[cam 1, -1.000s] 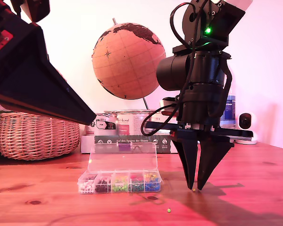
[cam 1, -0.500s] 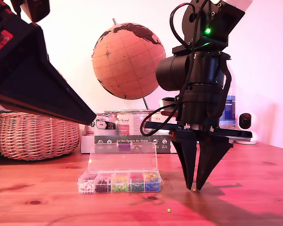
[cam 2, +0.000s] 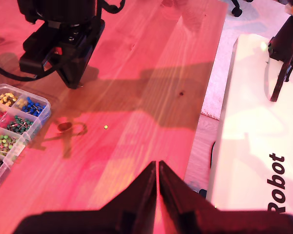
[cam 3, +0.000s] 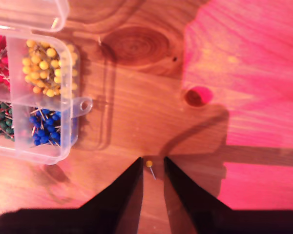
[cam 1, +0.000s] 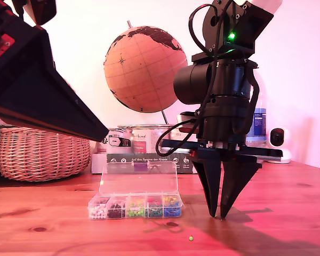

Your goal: Sort the loose pins on the table into their correct compartments

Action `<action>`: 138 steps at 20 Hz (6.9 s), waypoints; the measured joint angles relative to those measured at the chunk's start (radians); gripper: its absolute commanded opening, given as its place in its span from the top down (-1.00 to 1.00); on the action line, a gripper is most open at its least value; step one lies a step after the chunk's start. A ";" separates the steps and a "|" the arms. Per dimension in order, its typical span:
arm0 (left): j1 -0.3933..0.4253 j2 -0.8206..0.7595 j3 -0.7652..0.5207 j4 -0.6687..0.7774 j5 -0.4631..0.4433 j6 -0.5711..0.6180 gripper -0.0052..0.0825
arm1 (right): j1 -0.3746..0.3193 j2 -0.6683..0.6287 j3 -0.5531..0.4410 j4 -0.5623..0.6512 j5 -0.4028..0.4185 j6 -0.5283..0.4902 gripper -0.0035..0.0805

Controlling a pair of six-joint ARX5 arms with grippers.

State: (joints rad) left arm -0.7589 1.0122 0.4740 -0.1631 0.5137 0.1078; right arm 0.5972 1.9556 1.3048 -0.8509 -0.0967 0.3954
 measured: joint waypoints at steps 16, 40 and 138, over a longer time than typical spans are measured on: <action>0.000 0.000 0.000 0.000 0.000 0.000 0.93 | 0.000 0.002 0.000 0.026 0.000 -0.004 0.95; 0.000 0.000 0.000 -0.001 0.000 0.000 0.93 | 0.053 0.006 0.161 0.040 -0.054 -0.056 0.95; 0.013 0.000 0.000 -0.052 -0.122 -0.076 0.93 | 0.207 -0.263 -0.156 0.063 -0.005 0.183 0.82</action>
State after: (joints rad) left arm -0.7464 1.0122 0.4740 -0.2150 0.3912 0.0319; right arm 0.8043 1.6928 1.1484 -0.7879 -0.1020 0.5789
